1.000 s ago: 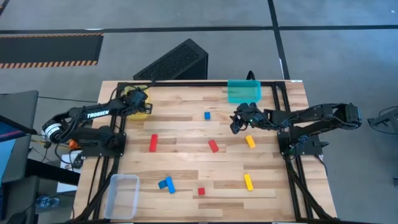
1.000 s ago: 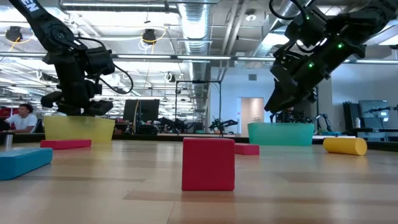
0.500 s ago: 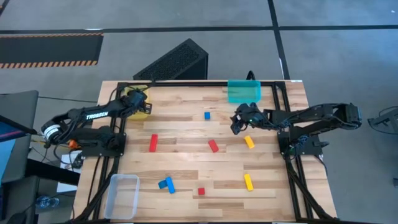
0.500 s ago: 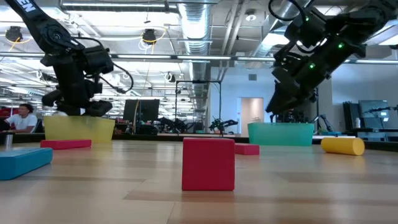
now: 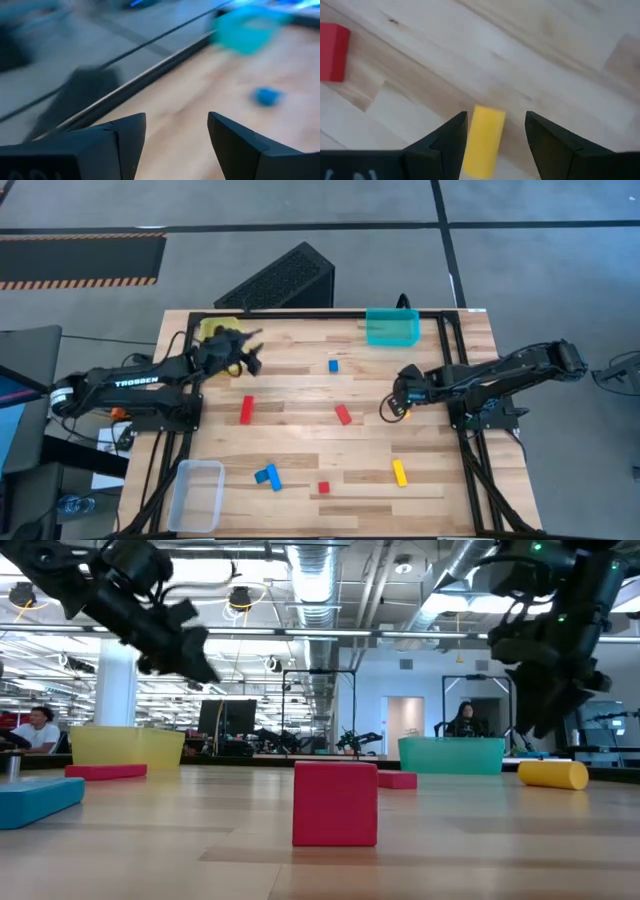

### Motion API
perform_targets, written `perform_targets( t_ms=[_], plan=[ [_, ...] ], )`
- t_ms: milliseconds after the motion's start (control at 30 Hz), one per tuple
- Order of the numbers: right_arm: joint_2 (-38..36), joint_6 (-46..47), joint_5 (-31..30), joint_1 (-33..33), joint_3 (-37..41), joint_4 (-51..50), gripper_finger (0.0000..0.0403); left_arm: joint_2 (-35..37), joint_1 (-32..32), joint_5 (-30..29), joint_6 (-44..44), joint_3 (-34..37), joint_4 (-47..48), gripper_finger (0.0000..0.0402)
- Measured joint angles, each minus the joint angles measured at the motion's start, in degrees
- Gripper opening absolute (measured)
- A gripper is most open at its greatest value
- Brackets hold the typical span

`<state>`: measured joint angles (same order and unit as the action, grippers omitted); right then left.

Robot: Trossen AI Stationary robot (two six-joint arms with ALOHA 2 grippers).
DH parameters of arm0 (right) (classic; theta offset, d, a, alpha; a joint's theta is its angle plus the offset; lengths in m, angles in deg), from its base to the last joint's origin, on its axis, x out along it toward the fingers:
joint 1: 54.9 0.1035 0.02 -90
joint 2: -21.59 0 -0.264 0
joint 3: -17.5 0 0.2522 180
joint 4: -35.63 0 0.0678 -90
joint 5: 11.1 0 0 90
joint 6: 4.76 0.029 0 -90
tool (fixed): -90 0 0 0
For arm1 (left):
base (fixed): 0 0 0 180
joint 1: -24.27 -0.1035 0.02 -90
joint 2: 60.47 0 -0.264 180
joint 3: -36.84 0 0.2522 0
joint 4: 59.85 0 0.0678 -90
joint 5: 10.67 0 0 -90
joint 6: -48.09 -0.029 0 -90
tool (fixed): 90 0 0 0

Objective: Sort & place blocks by color
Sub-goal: Put the top yellow block into the yellow bin

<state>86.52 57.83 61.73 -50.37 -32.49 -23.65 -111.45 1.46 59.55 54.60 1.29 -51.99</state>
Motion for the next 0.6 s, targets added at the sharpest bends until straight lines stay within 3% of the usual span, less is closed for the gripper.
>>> perform_targets(
  t_ms=[133,433,600],
  plan=[
    [2.4,3.8,0.9,1.7,0.0,-0.6,0.0221,-0.8,6.0,3.9,-2.2,0.4,-6.4,0.0203],
    [11.5,3.7,3.5,2.6,0.0,2.2,0.0221,-6.1,14.5,3.4,-1.6,0.5,-9.9,0.0203],
    [15.3,0.8,7.1,2.6,0.0,4.3,0.0206,-12.5,16.9,3.2,-4.5,0.5,-19.0,0.0203]
  ],
)
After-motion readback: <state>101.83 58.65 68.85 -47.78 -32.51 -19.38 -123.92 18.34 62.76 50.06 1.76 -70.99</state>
